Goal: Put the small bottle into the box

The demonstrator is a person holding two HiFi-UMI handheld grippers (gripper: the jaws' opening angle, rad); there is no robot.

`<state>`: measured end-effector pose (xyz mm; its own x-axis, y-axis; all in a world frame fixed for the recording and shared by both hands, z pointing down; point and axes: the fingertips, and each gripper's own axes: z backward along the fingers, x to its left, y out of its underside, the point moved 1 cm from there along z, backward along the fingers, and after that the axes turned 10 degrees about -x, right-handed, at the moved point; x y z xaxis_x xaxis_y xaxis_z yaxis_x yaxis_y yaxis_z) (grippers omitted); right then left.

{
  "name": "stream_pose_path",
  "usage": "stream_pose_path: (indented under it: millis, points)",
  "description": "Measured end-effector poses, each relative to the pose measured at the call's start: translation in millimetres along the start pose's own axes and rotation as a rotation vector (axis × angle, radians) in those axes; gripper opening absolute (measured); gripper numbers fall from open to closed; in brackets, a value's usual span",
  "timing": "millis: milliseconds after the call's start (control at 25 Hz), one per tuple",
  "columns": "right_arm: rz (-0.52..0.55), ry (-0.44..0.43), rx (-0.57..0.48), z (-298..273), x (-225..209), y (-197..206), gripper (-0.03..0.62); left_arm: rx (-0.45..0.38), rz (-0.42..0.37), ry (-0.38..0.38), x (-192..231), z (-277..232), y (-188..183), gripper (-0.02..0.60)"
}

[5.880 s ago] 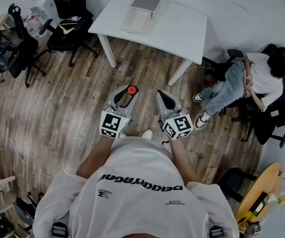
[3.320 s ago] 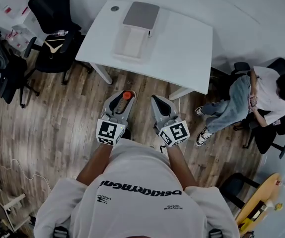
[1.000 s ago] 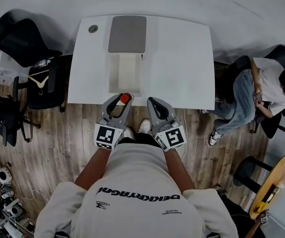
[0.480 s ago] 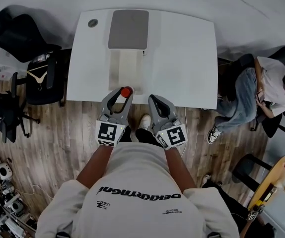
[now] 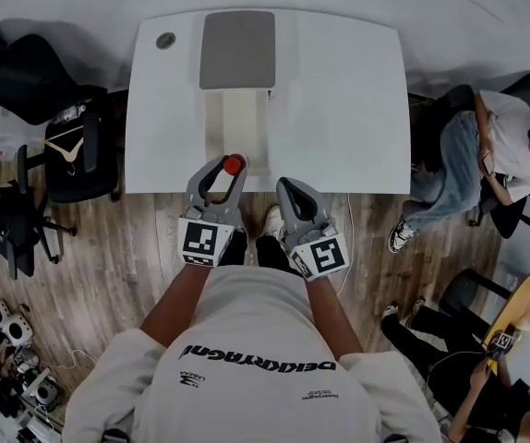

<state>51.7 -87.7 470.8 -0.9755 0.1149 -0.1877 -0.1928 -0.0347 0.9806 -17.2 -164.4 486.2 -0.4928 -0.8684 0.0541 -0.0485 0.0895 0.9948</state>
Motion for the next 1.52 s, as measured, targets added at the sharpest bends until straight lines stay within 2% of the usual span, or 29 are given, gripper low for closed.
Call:
stream_pose_path:
  millis: [600, 1520]
  points:
    - [-0.010, 0.029, 0.040, -12.7, -10.5, 25.5, -0.003, 0.033, -0.042, 0.015, 22.1, -32.6, 27.5, 0.143]
    - [-0.031, 0.042, 0.096, -25.7, -20.4, 53.4, -0.002, 0.124, -0.069, -0.005, 54.1, -78.0, 71.5, 0.143]
